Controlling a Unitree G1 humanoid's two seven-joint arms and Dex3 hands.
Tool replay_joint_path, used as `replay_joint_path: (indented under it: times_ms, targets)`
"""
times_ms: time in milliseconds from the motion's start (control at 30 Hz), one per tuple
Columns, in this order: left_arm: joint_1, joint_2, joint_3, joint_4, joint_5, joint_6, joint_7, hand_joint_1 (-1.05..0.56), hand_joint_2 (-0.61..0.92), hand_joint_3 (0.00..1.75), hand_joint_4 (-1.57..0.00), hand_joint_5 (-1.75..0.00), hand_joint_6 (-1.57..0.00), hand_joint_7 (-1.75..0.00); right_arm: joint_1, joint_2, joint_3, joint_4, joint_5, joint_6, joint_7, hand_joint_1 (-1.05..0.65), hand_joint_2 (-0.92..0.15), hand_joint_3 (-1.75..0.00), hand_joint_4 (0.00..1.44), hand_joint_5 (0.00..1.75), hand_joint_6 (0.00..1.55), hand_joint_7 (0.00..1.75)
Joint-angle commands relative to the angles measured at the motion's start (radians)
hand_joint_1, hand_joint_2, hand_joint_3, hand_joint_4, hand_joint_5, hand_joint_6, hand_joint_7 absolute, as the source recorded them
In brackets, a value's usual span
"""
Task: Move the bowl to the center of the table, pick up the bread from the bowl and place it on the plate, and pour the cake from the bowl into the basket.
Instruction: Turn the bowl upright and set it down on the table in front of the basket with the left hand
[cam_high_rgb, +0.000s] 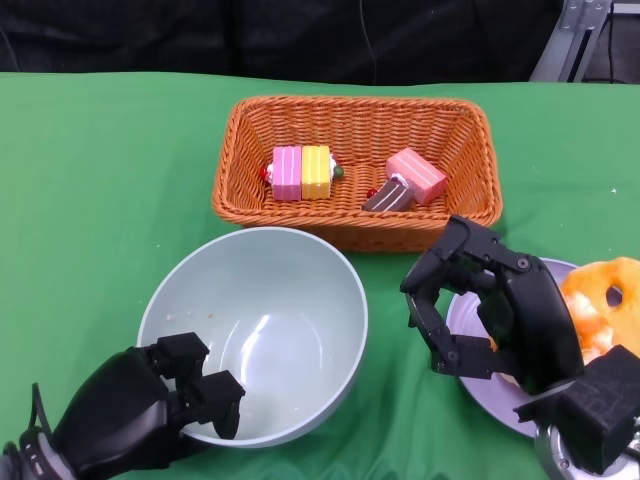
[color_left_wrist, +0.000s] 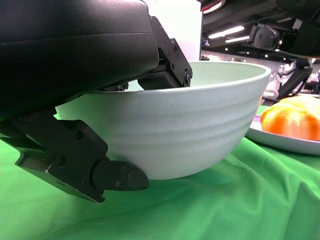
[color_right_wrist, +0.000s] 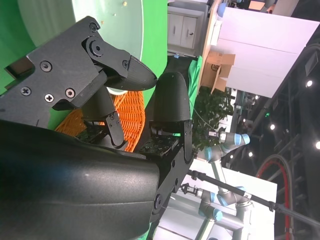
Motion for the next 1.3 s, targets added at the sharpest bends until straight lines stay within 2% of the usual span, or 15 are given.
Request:
replay_joint_path:
  times_ms: [33, 100, 167, 267, 300, 433, 467, 533, 567, 667, 767, 867, 1033, 1133, 1300]
  targets:
    - [0.006, -0.007, -0.022, 0.012, 0.001, 0.01, -0.034, -0.08, 0.81, 0.36, -0.76, -1.57, -0.79, -1.2, 0.007, -0.005, -0.002, -0.02, 0.012, 0.01, -0.002, -0.24, -0.47, -1.11, 0.74, 1.67, 0.64, 1.43]
    - [0.007, -0.007, -0.027, 0.004, -0.002, 0.011, -0.046, -0.1, 0.84, 0.28, -0.8, -1.45, -0.87, -0.99, 0.008, -0.007, -0.002, -0.022, 0.014, 0.013, -0.001, -0.24, -0.47, -1.12, 0.74, 1.67, 0.64, 1.43]
    - [0.007, -0.001, -0.03, -0.006, -0.008, 0.003, -0.057, -0.16, 0.86, 0.1, -0.85, -1.21, -0.98, -0.64, 0.007, -0.007, -0.002, -0.02, 0.018, 0.011, 0.001, -0.24, -0.46, -1.13, 0.74, 1.67, 0.64, 1.44]
    - [0.003, 0.012, -0.037, -0.027, -0.008, -0.017, -0.069, -0.26, 0.88, 0.01, -0.91, -0.74, -1.06, -0.19, 0.006, -0.005, -0.001, -0.016, 0.025, 0.008, 0.004, -0.22, -0.45, -1.14, 0.74, 1.68, 0.64, 1.44]
    - [0.002, 0.016, -0.039, -0.033, -0.007, -0.022, -0.072, -0.29, 0.88, 0.01, -0.91, -0.62, -1.05, -0.12, 0.007, -0.006, -0.001, -0.016, 0.024, 0.01, 0.004, -0.22, -0.45, -1.15, 0.74, 1.68, 0.64, 1.44]
    - [0.004, 0.041, -0.036, -0.07, -0.02, -0.073, -0.096, -0.49, 0.9, 0.0, -0.9, -0.26, -0.95, -0.01, 0.007, -0.008, 0.0, -0.014, 0.018, 0.01, 0.002, -0.23, -0.44, -1.16, 0.74, 1.68, 0.64, 1.44]
    - [0.007, 0.048, -0.031, -0.081, -0.026, -0.088, -0.104, -0.61, 0.91, 0.03, -0.86, -0.18, -0.88, 0.0, 0.005, -0.01, 0.0, -0.01, 0.017, 0.007, 0.002, -0.23, -0.44, -1.16, 0.74, 1.68, 0.64, 1.44]
    - [0.017, 0.061, -0.019, -0.103, -0.037, -0.102, -0.113, -0.75, 0.92, 0.07, -0.8, -0.11, -0.8, 0.0, 0.003, -0.013, 0.0, -0.005, 0.015, 0.004, 0.003, -0.23, -0.45, -1.14, 0.74, 1.68, 0.64, 1.44]
    - [0.025, 0.068, -0.011, -0.116, -0.046, -0.106, -0.121, -0.85, 0.92, 0.13, -0.71, -0.05, -0.7, 0.0, 0.003, -0.014, 0.001, -0.004, 0.014, 0.004, 0.003, -0.24, -0.46, -1.12, 0.74, 1.68, 0.64, 1.44]
    - [0.049, 0.089, 0.021, -0.16, -0.084, -0.112, -0.182, -1.0, 0.92, 0.2, -0.49, 0.0, -0.49, 0.0, 0.001, -0.014, 0.002, -0.001, 0.019, 0.004, 0.005, -0.24, -0.47, -1.09, 0.74, 1.68, 0.64, 1.43]
    - [0.077, 0.119, 0.067, -0.219, -0.175, -0.127, -0.362, -1.04, 0.92, 0.25, -0.21, 0.0, -0.24, 0.0, 0.004, -0.012, 0.002, 0.0, 0.011, 0.0, -0.003, -0.24, -0.49, -1.06, 0.73, 1.67, 0.64, 1.42]
    - [0.111, 0.156, 0.116, -0.301, -0.309, -0.142, -0.6, -1.05, 0.92, 0.26, -0.03, 0.0, -0.08, 0.0, 0.003, -0.011, 0.002, 0.005, -0.002, -0.006, -0.013, -0.24, -0.5, -1.04, 0.74, 1.67, 0.65, 1.42]
    - [0.162, 0.184, 0.175, -0.381, -0.632, -0.196, -0.96, -1.05, 0.92, 0.23, 0.0, 0.0, -0.01, 0.0, 0.004, -0.012, 0.003, 0.007, -0.004, -0.009, -0.015, -0.25, -0.51, -1.04, 0.74, 1.66, 0.65, 1.42]
    - [0.194, 0.202, 0.209, -0.449, -0.834, -0.169, -1.169, -1.05, 0.92, 0.26, 0.0, 0.0, 0.0, 0.0, 0.005, -0.012, 0.004, 0.003, -0.008, -0.003, -0.018, -0.24, -0.51, -1.04, 0.74, 1.67, 0.65, 1.42]
    - [0.243, 0.255, 0.27, -0.631, -1.241, 0.052, -1.591, -1.05, 0.92, 0.23, 0.0, 0.0, -0.03, -0.01, 0.005, -0.005, 0.005, 0.01, -0.002, -0.006, -0.018, -0.23, -0.5, -1.05, 0.73, 1.68, 0.65, 1.44]
